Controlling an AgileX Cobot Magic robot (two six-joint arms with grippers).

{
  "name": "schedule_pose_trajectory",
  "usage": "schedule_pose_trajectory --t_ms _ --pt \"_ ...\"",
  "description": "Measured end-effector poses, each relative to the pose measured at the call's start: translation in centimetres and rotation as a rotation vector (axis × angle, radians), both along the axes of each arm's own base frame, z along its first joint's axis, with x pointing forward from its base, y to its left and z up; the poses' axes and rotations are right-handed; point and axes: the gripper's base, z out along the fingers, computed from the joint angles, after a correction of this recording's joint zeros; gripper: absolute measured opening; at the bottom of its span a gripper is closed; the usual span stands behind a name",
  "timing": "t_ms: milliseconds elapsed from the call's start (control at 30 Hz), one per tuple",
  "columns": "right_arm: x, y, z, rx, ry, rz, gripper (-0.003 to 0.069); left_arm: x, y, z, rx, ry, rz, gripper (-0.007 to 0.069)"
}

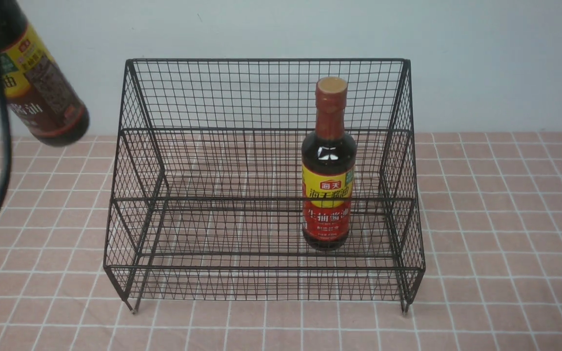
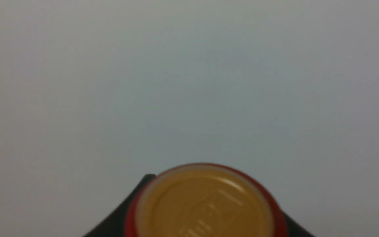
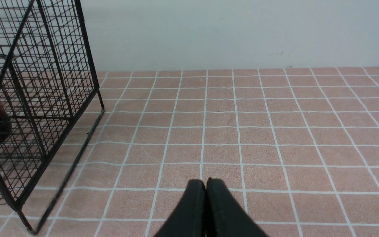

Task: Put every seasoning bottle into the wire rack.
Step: Use the left arm to put the condiment bottle back on the shelf

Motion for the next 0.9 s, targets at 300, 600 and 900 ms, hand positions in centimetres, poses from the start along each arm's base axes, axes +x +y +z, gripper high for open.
schedule_pose_trajectory --t_ms 300,600,900 --pt "0.0 0.0 0.0 0.0 0.0 0.0 -0.0013 -2.7 -4.6 -0.7 0.037 0.152 -0.291 0.0258" --pt "0.0 0.0 0.0 0.0 0.0 0.0 -0.0013 -0.1 -7.5 -3.6 0.068 0.274 -0.37 0.0258" --pt "0.0 0.0 0.0 0.0 0.0 0.0 -0.0013 3.4 -8.9 -7.6 0.093 0.425 -0.369 0.0258"
